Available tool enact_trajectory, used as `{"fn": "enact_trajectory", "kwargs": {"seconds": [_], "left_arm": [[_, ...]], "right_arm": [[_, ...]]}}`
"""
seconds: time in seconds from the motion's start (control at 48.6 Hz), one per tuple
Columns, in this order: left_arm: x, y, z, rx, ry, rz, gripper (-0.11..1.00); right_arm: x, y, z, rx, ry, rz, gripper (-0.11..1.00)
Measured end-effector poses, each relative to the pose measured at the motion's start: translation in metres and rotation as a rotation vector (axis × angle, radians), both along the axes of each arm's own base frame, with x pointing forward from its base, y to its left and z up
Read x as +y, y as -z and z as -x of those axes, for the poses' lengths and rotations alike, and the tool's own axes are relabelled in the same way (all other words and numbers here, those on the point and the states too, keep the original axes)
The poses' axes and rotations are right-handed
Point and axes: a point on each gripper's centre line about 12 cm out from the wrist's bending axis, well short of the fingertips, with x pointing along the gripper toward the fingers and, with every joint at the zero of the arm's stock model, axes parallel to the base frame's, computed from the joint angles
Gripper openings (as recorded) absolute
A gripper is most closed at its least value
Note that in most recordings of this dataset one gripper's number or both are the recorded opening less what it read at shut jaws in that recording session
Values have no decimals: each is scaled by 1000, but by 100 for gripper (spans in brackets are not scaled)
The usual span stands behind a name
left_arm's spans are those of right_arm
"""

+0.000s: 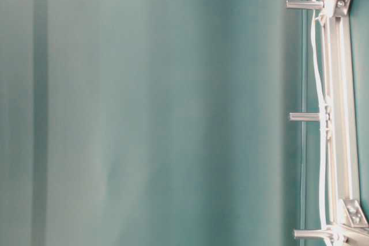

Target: Move the cable alternately left and right between 8 pins so it hooks onto each one.

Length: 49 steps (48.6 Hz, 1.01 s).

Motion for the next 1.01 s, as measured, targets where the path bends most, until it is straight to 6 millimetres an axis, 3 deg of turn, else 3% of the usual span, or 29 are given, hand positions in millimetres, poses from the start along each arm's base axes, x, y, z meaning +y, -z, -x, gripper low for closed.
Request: {"fn": "enact_trajectory", "kwargs": {"seconds": [1.007], "left_arm": [[0, 0, 0, -2, 0, 1, 74]], "right_arm": [[1, 6, 1, 10, -2, -17, 57]]}}
